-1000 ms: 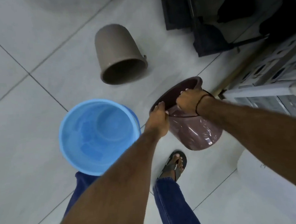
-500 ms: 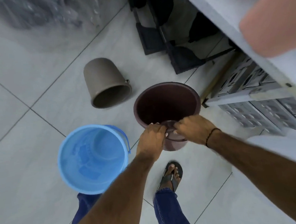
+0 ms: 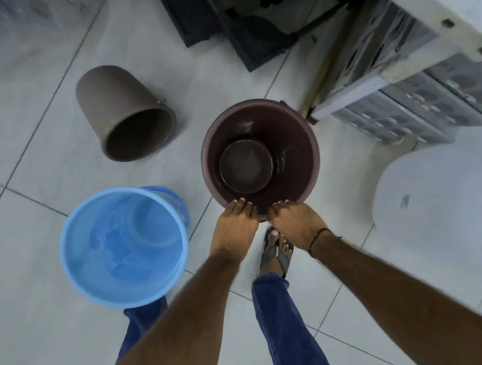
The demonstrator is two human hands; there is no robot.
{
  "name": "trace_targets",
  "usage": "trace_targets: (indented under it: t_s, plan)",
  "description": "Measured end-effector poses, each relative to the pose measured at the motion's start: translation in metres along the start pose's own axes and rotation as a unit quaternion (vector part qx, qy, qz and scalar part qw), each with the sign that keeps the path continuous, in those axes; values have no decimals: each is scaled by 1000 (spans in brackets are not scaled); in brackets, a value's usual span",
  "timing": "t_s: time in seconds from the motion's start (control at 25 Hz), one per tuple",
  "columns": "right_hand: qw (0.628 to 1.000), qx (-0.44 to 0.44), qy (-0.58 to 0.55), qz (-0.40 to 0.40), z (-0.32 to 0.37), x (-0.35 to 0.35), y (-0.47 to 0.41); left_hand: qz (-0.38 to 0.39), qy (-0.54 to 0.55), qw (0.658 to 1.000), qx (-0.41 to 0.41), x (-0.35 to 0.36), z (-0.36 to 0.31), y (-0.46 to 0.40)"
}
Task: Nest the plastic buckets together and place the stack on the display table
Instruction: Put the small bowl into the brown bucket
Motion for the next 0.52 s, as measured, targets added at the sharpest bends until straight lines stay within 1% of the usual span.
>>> trace_targets:
  t_s: [0.08,0.16,0.32,0.4,0.44,0.52]
  plan:
    - [997,58,-53,10,9,-1,9,49,-45,997,31,-3,7,7]
    - [981,114,-154,5,14,-15,23,74,-90,991,61,-26,22,17]
    - [936,156,-310,-49,32,-75,47,121,-156,976,93,-110,65,43]
    - [892,196,-402,-67,46,-113,51,143,-173,970,97,-158,89,55]
    - [861,219,-454,-74,55,-132,47,145,-183,968,94,-178,104,57]
    - [803,240,-540,-82,77,-171,27,155,-215,957,119,-208,142,56]
Point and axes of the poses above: each hand's wrist, its own y-axis away from the middle knuckle, its own x-axis out of the palm, z = x × y, the point moved 1 cm from there along -y, towards the middle knuckle, and after that the axes turned 1 degree about z, right-handed, at the moved point
